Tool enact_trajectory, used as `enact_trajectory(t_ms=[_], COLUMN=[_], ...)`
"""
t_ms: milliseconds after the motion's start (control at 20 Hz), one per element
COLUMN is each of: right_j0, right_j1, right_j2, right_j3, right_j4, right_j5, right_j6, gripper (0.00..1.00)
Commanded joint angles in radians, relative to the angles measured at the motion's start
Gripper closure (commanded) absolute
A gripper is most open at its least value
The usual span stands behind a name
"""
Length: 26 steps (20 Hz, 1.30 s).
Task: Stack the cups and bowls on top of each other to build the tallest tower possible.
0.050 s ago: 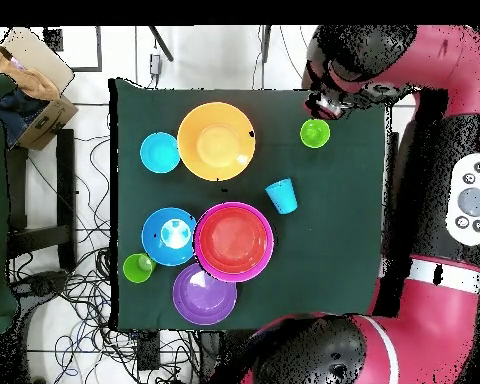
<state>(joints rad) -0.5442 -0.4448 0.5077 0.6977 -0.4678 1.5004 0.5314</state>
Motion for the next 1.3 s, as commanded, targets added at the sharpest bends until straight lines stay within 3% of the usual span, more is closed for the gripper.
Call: enact_trajectory(t_ms=[50,550,700,850,1050,1300], right_j0=[0.011,-0.031,-0.047,-0.045,-0.006,0.017], right_j1=[-0.075,-0.027,-0.040,-0.061,-0.080,-0.123], right_j2=[0.021,0.066,0.068,0.063,0.071,0.052], right_j3=[0.196,0.078,0.098,0.092,0.000,0.046], right_j4=[-0.011,-0.023,-0.021,-0.026,-0.037,-0.025], right_j5=[-0.114,0.010,0.011,0.050,0.199,0.185], right_j6=[-0.172,-0.316,-0.328,-0.316,-0.274,-0.205], gripper=[0.00,0.00,0.00,0.00,0.00,0.00])
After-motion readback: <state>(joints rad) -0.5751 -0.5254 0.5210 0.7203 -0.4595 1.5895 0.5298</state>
